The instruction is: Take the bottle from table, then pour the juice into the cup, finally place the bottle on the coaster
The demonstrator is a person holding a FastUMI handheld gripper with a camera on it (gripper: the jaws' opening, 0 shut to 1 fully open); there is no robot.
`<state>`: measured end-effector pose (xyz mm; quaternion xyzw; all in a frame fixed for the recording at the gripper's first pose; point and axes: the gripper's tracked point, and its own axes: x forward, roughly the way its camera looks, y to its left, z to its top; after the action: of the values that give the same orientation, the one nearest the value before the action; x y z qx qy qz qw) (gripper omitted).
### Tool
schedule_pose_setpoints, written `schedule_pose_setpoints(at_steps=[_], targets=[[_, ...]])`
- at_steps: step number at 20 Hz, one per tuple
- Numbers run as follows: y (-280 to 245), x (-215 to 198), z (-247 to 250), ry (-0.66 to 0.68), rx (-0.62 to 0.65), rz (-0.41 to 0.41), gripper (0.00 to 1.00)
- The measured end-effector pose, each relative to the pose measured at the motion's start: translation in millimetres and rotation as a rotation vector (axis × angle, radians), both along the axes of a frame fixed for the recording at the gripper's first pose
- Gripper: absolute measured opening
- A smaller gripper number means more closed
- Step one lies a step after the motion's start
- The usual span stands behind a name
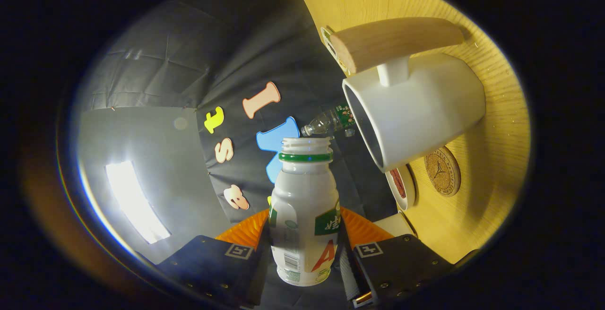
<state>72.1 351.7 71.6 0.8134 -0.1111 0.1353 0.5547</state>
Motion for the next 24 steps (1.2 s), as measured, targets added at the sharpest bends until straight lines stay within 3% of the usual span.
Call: schedule_pose_setpoints(at_steps=[12, 18, 24], targets=[[4.5, 3.0, -15.0, 0.040, -0.079, 0.002, 0.64], [10.1, 6.5, -20.5, 0.069, -0.196, 0.003, 0.64], [6.5, 7.4, -18.0, 0.088, -0.407, -0.048, 0.64]])
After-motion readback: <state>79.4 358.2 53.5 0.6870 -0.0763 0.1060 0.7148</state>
